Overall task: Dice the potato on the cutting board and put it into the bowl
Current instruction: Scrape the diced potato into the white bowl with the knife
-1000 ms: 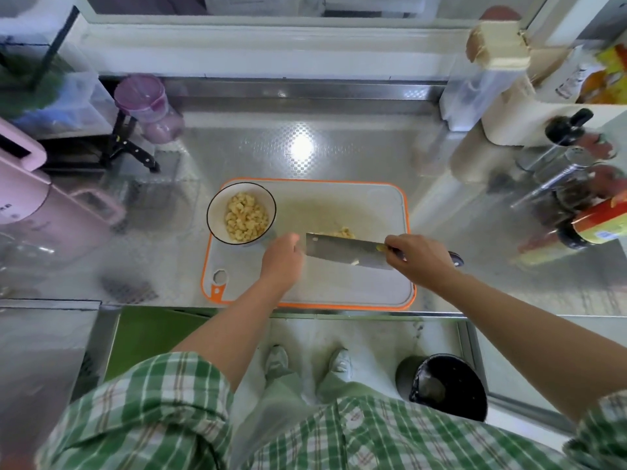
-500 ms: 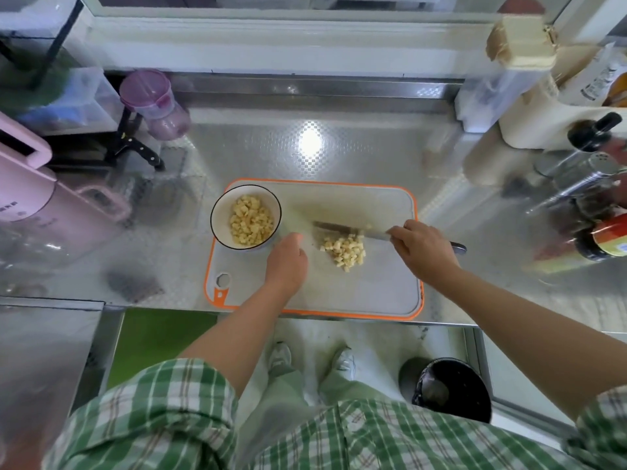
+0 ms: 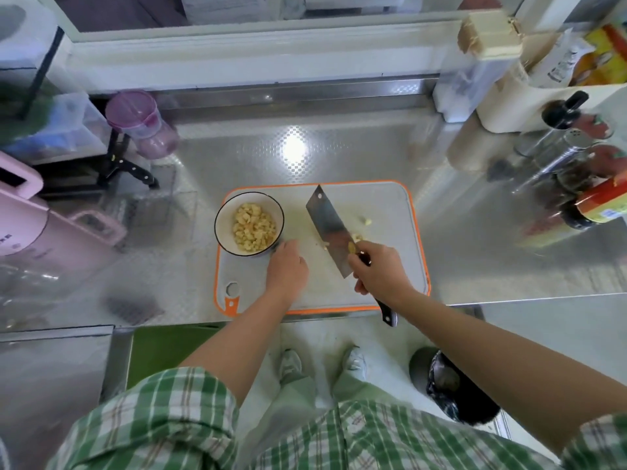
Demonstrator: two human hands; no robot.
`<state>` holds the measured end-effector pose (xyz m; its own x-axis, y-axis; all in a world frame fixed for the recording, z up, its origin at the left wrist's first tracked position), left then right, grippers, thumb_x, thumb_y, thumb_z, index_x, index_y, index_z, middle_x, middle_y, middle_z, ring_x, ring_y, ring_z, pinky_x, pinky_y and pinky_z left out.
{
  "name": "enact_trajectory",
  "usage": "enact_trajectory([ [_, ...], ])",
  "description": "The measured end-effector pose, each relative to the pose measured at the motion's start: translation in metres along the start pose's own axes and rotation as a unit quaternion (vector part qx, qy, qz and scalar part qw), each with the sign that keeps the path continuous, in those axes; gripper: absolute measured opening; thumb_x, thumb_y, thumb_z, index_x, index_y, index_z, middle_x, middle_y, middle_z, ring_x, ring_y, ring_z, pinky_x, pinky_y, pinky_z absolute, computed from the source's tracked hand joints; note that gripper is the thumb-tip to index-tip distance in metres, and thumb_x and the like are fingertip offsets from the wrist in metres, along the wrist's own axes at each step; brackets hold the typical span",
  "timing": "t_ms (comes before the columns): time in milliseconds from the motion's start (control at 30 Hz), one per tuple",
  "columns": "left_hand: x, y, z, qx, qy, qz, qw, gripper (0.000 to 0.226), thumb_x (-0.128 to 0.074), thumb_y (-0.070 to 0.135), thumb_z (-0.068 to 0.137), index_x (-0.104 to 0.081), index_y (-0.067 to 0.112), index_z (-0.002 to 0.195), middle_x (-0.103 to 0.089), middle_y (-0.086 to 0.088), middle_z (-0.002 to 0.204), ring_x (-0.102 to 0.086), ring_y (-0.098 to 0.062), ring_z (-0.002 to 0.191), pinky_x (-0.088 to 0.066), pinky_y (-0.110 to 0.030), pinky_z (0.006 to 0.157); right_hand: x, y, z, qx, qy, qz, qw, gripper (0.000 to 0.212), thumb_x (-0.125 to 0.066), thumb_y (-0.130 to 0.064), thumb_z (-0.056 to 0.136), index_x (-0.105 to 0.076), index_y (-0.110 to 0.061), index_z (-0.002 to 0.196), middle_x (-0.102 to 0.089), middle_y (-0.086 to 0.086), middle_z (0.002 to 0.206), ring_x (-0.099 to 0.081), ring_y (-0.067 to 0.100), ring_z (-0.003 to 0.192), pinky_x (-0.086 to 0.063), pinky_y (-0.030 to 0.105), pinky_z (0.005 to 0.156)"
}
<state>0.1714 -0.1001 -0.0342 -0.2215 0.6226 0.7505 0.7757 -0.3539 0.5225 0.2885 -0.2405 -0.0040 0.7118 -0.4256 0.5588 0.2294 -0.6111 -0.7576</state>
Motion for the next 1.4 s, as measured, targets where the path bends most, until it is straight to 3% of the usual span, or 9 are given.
enact_trajectory([
  [233,0.001,0.001,-0.007,-0.034,-0.019,0.009,0.999,0.042,-0.035,0.004,0.098,-0.041,0.003,0.14,-0.042,-0.018,0.143,-0.038,-0.03,0.133,-0.031,-0.034,0.104,-0.019,0.02,-0.016,-0.059,0.056,-0.001,0.997,0.023,-0.051,-0.011,0.093,-0.051,-0.02,0.071,-0.054,0.011,0.065,-0.066,0.027,0.048,-0.044,0.023,0.038],
  [467,-0.005,0.02,0.003,-0.074,-0.035,0.024,0.996,0.04,-0.035,0.002,0.095,-0.048,0.003,0.133,-0.048,-0.018,0.137,-0.042,-0.03,0.128,-0.033,-0.035,0.101,0.036,0.028,-0.009,-0.037,0.135,-0.012,0.99,0.017,-0.05,-0.019,0.093,-0.054,-0.019,0.077,-0.06,0.006,0.058,-0.061,0.014,0.041,-0.051,0.031,0.048],
  [600,-0.008,0.03,0.007,-0.082,-0.044,0.024,0.995,0.044,-0.033,0.002,0.096,-0.045,0.004,0.138,-0.043,-0.015,0.143,-0.039,-0.026,0.133,-0.03,-0.032,0.105,0.077,0.04,0.009,-0.055,0.199,-0.087,0.975,0.013,-0.047,-0.022,0.093,-0.054,-0.014,0.085,-0.06,0.012,0.064,-0.063,0.034,0.059,-0.052,0.04,0.062],
  [733,-0.011,0.033,0.01,-0.075,-0.047,0.021,0.996,0.045,-0.032,0.003,0.098,-0.041,0.006,0.141,-0.038,-0.012,0.148,-0.034,-0.024,0.136,-0.027,-0.03,0.108,0.085,0.046,0.017,-0.075,0.176,-0.272,0.943,0.016,-0.044,-0.018,0.095,-0.057,-0.009,0.095,-0.055,0.016,0.081,-0.045,0.035,0.068,-0.034,0.034,0.06],
  [967,-0.018,0.036,0.013,-0.068,-0.044,0.012,0.997,0.041,-0.033,0.006,0.098,-0.044,0.006,0.137,-0.043,-0.013,0.142,-0.04,-0.028,0.131,-0.033,-0.034,0.103,0.053,0.038,0.003,0.02,0.124,-0.325,0.937,0.021,-0.048,-0.018,0.095,-0.065,-0.014,0.107,-0.057,0.016,0.089,-0.057,0.042,0.072,-0.043,0.037,0.059],
  [1100,-0.023,0.042,0.013,-0.083,-0.047,0.011,0.995,0.043,-0.033,0.007,0.099,-0.039,0.007,0.142,-0.04,-0.012,0.146,-0.038,-0.026,0.134,-0.03,-0.032,0.106,0.06,0.046,0.0,0.001,0.145,-0.239,0.96,0.017,-0.048,-0.017,0.094,-0.058,-0.006,0.087,-0.055,0.014,0.072,-0.052,0.038,0.065,-0.035,0.036,0.054],
  [1200,-0.022,0.045,0.014,-0.092,-0.032,0.001,0.995,0.043,-0.033,0.008,0.099,-0.04,0.006,0.141,-0.042,-0.012,0.145,-0.039,-0.025,0.133,-0.03,-0.031,0.105,0.076,0.068,0.002,-0.083,0.171,-0.047,0.981,0.021,-0.045,-0.025,0.099,-0.054,-0.009,0.088,-0.06,0.008,0.065,-0.056,0.03,0.056,-0.042,0.033,0.051],
  [1300,-0.021,0.047,0.017,-0.101,-0.012,-0.027,0.994,0.041,-0.033,0.013,0.101,-0.041,0.005,0.14,-0.043,-0.012,0.145,-0.038,-0.025,0.134,-0.03,-0.032,0.105,0.077,0.096,-0.007,-0.149,0.165,0.091,0.971,0.031,-0.041,-0.031,0.102,-0.05,-0.006,0.086,-0.058,0.008,0.065,-0.053,0.019,0.045,-0.043,0.027,0.041],
  [1400,-0.029,0.046,0.022,-0.106,-0.012,-0.041,0.993,0.043,-0.032,0.018,0.102,-0.037,0.005,0.144,-0.032,-0.011,0.153,-0.026,-0.023,0.142,-0.021,-0.031,0.113,0.063,0.12,-0.014,-0.177,0.133,0.126,0.967,0.032,-0.042,-0.031,0.101,-0.047,-0.008,0.081,-0.057,0.013,0.066,-0.051,0.019,0.045,-0.041,0.026,0.04],
])
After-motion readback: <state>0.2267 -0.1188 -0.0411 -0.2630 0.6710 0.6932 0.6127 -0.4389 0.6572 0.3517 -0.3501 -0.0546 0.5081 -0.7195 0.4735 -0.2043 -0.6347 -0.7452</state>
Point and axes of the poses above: each hand's wrist, its own z-axis towards the middle knuckle, its own x-axis out of the back of the hand, y = z × x, the point moved 9 cm from there along z, towards the middle knuckle
